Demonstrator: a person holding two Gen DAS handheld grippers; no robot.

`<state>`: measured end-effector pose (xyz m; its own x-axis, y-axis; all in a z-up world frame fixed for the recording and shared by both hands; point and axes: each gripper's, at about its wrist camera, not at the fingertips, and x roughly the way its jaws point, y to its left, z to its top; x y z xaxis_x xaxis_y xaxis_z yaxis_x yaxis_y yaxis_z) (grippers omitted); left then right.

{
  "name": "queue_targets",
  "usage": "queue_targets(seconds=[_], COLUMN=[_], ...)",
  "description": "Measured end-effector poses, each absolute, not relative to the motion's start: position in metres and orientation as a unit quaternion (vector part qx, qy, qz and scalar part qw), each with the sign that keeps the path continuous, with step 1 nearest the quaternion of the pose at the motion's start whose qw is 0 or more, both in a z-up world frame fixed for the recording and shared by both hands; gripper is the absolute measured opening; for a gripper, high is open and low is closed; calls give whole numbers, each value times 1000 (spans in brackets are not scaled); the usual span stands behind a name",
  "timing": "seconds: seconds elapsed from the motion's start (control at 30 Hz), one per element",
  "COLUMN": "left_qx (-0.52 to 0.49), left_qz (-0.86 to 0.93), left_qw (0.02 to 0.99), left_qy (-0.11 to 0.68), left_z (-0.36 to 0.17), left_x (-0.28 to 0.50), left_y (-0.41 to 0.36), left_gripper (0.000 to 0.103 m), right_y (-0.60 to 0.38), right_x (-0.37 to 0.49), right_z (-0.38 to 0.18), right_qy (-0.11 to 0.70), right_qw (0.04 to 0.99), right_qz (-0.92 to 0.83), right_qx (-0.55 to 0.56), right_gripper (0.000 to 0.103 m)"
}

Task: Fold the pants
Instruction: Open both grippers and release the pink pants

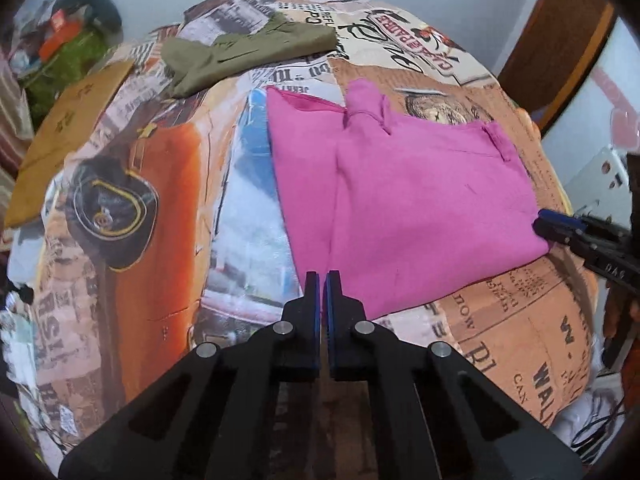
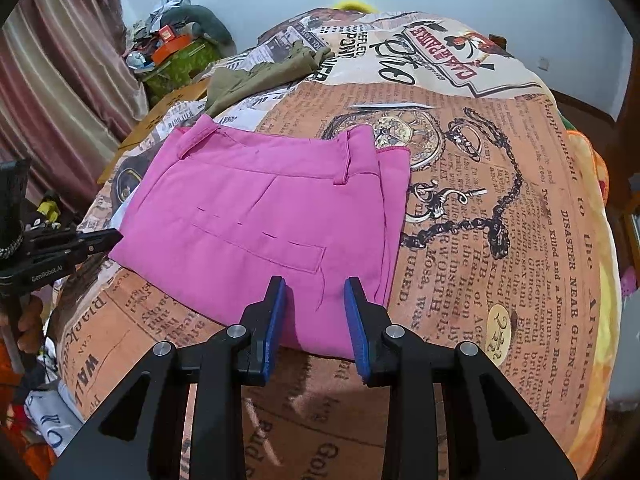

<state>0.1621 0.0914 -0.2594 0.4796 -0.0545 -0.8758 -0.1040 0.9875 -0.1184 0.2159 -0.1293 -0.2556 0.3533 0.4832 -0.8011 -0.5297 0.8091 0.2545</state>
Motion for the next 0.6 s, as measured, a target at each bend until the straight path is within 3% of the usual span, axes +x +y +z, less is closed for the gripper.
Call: queue_targets(seconds=[0.37,0.6], left_qx=[-95,-99], left_qz=[-16,-54], left_qw=[863,853], left_qy=[496,509], left_z=[-225,-233], left_x=[189,231], left_y=[96,68], left_gripper=[5,12], right_y=[-130,-126], right_x=[217,229], right_z=[-240,-219], right_qy=[476,442], right_qw=[827,844], right_qz=[296,302], right_qx=[-44,-27], right_gripper=[31,31])
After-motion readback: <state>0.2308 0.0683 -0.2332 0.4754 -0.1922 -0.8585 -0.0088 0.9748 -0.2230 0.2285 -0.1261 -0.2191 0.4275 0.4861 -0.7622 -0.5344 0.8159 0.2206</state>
